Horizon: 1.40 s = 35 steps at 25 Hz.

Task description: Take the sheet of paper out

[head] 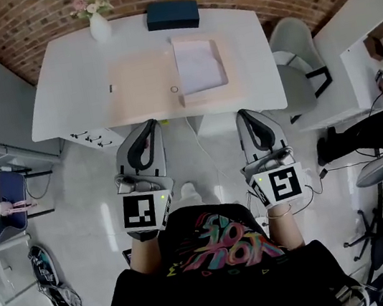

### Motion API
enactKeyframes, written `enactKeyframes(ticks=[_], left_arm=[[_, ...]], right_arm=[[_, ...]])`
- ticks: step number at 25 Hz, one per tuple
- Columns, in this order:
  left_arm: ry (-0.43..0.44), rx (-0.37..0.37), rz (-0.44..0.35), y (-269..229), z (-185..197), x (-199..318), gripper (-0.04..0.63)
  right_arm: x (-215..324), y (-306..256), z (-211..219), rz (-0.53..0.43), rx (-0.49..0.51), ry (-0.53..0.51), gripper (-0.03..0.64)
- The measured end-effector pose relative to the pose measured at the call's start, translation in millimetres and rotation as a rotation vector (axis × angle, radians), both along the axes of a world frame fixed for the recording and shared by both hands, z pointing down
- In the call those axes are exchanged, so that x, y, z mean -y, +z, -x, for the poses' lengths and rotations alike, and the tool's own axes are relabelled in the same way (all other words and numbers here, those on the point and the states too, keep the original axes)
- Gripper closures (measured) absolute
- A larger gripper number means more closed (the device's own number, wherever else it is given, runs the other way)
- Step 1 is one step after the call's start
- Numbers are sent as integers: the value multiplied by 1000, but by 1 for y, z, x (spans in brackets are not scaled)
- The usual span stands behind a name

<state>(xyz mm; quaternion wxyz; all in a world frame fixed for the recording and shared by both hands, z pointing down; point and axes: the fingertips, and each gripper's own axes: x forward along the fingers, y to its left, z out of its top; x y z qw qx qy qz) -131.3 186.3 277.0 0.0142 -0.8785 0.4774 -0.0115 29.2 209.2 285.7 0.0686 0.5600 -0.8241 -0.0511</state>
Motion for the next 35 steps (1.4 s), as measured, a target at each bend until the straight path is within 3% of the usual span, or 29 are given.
enactKeyframes(ticks=[7, 16, 29, 35], left_arm=[[45, 1, 51, 14, 7, 40, 565], [64, -24, 74, 38, -22, 88, 565], [22, -1, 105, 37, -85, 249, 565], [1, 4, 91, 29, -108, 301, 565]], right_arm=[[35, 10, 9, 46, 17, 44, 598], [83, 31, -16, 69, 9, 45, 598], [255, 26, -82, 75, 23, -22, 598], [312, 17, -107, 67, 58, -47, 598]])
